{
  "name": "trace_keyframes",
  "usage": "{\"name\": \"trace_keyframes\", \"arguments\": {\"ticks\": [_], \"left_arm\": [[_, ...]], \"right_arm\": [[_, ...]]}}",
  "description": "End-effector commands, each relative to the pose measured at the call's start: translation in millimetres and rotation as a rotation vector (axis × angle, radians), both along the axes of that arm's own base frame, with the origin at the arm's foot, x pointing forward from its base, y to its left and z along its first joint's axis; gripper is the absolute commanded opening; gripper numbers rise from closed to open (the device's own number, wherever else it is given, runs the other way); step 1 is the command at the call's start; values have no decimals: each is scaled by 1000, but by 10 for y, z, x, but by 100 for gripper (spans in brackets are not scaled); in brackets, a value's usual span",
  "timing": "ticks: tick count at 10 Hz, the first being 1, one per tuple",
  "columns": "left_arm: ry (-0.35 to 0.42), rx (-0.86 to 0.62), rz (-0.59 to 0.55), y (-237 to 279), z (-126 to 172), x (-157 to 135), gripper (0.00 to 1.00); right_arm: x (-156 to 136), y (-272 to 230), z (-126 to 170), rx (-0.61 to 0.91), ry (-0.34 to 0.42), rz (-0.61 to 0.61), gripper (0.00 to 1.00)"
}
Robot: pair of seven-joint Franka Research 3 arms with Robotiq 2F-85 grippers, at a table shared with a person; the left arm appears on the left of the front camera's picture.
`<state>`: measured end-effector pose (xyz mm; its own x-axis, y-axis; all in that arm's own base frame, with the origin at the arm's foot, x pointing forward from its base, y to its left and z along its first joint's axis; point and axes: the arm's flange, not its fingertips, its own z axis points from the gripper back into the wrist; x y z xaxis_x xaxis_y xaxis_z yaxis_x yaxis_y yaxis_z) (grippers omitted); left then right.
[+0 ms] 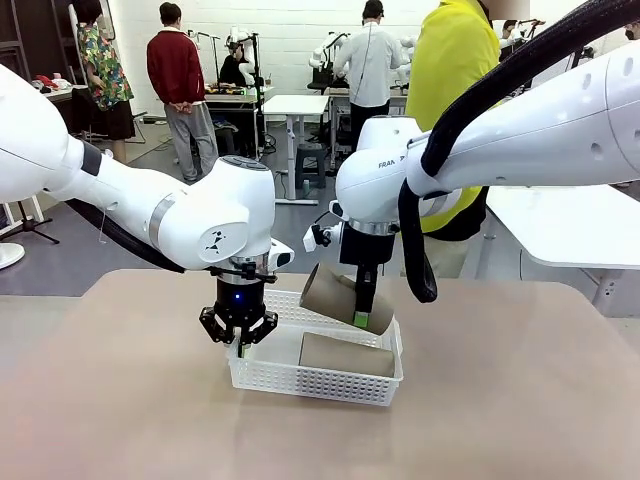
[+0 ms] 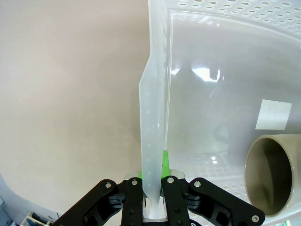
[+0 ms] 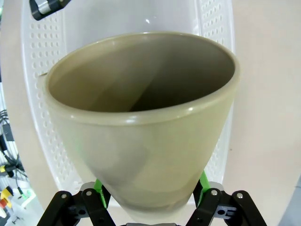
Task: Clean and organize the cups into the basket.
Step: Pick up the Reusable plastic cup from the right side of the table and stack it inside the Organizing basket in the center of the table.
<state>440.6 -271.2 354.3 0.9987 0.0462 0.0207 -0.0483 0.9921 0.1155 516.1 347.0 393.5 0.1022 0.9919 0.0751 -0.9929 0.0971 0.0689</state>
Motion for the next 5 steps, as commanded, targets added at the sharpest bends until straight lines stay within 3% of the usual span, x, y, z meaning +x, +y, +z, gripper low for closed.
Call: {"name": "trace_keyframes", "arguments": {"ticks": [1,5], "left_arm": [[8,8,-7,27,-35,-11,0],[8,8,-7,27,-35,-11,0]], "right_arm": [[0,-57,-113,31,-15,2,81],[-36,-197,-289,74,18,-12,81]]}}
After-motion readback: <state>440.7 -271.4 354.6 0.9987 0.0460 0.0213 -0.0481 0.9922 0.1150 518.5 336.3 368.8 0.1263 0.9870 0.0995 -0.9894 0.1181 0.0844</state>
